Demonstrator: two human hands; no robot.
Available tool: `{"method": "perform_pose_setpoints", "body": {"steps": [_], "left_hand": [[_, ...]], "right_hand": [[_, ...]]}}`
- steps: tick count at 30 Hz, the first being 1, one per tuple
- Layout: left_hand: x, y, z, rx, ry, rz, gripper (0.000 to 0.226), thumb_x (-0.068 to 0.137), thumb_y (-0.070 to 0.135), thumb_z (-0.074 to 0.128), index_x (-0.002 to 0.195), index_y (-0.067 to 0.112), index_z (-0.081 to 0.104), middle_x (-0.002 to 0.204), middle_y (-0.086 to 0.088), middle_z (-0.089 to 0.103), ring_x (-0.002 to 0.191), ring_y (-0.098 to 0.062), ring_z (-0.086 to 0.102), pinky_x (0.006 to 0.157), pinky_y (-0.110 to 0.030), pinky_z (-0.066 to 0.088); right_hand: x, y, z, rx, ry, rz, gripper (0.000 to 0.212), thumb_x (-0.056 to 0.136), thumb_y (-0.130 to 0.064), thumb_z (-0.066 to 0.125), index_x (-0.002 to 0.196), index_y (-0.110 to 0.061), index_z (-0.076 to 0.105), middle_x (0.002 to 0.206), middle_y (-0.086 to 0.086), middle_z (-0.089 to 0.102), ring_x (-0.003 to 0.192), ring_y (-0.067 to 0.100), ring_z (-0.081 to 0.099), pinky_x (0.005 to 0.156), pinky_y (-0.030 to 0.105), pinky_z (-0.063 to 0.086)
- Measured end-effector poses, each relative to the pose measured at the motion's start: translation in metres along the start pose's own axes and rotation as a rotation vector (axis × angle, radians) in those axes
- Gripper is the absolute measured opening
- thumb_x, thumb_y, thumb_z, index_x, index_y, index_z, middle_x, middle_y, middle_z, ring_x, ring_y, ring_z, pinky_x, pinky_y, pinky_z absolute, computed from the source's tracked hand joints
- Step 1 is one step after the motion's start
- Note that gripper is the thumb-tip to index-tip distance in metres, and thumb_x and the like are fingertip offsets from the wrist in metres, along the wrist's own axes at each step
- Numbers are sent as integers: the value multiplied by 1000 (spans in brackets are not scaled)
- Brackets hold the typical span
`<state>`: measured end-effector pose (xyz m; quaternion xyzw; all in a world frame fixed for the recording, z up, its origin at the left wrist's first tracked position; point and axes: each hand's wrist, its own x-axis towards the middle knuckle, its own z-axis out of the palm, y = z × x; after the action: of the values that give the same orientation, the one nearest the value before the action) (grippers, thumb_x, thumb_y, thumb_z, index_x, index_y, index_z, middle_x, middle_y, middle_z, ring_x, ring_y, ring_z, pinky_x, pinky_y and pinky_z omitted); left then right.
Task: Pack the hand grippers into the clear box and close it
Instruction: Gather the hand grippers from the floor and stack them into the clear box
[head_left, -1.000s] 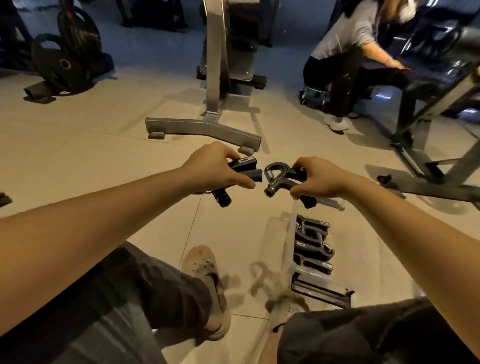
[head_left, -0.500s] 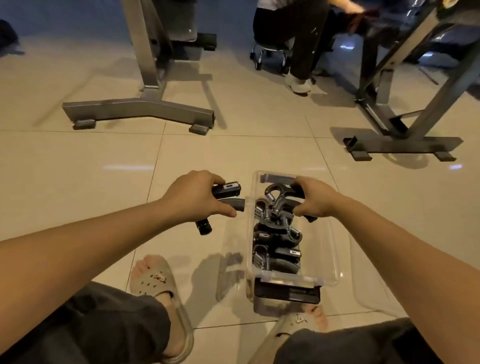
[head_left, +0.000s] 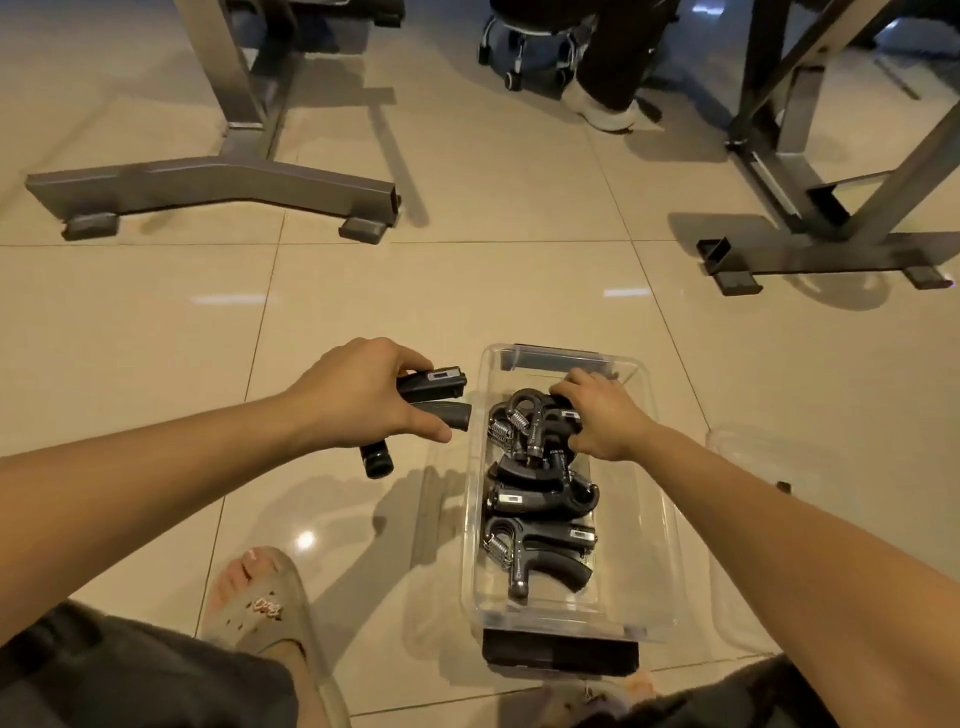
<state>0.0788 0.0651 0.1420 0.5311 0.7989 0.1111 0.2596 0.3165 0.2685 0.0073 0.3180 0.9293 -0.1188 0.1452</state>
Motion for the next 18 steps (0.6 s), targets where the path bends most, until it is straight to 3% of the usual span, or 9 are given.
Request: {"method": "perform_pose_setpoints", "body": {"steps": [12, 18], "left_hand": [[31, -4, 14, -37, -59, -20, 78, 58, 65, 85, 126, 31, 68, 109, 11, 71, 90, -11, 63, 72, -26, 46], [36, -1, 14, -51, -82, -4, 80, 60, 63, 86, 129, 28, 66, 112, 10, 71, 96, -13, 63, 84, -31, 52]], "right_hand": [[17, 12, 45, 125, 88, -43, 77, 79, -24, 74, 149, -25, 41, 137, -3, 55, 121, 22, 44, 107, 40, 33], [14, 7, 53, -95, 105, -87, 67, 87, -32, 68, 148, -28, 41, 150, -7, 47, 136, 23, 40, 118, 46, 25]]}}
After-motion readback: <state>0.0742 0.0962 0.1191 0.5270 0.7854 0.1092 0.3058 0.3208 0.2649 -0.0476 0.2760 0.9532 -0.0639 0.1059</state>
